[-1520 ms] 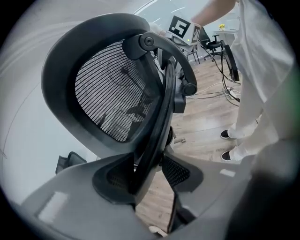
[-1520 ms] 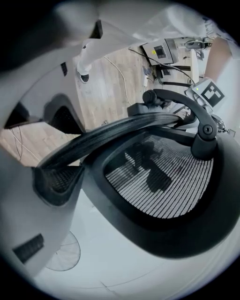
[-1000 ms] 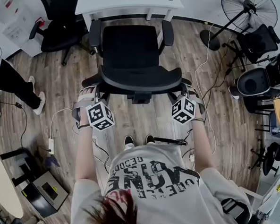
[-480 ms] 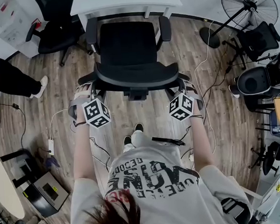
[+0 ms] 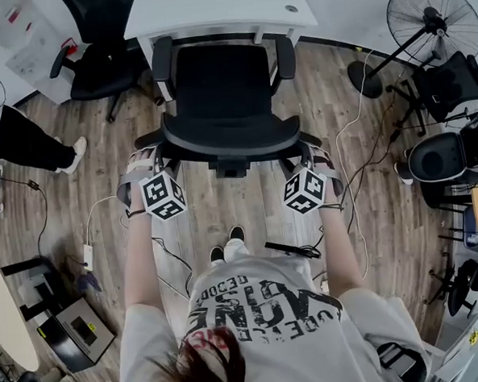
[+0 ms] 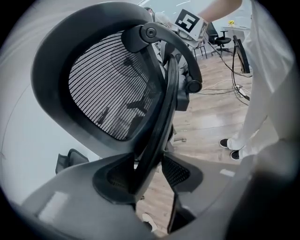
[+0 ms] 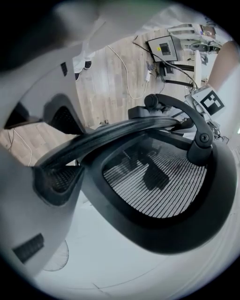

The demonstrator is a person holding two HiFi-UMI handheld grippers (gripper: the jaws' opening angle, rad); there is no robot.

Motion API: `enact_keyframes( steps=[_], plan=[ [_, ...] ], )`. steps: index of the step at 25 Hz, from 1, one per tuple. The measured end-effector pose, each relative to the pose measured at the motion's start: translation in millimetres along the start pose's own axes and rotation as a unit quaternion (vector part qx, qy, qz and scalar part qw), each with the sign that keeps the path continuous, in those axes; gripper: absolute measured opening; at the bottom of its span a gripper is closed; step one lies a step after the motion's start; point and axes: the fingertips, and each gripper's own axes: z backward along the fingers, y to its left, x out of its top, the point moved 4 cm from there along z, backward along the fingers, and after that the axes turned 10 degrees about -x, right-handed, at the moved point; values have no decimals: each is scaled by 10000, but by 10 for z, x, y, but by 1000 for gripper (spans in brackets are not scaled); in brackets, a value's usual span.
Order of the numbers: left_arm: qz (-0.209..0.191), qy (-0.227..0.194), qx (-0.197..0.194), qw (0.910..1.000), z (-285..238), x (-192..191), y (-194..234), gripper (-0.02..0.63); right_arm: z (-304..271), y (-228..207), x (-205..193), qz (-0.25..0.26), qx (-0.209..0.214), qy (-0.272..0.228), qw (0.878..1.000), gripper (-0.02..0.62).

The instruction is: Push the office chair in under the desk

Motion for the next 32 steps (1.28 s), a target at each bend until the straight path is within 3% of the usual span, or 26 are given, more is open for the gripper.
enact_keyframes(
  steps=[32],
  plan=[
    [128, 176, 234, 9995, -635, 448, 806, 187, -878, -892, -228, 220, 36, -266, 9994, 198]
  ],
)
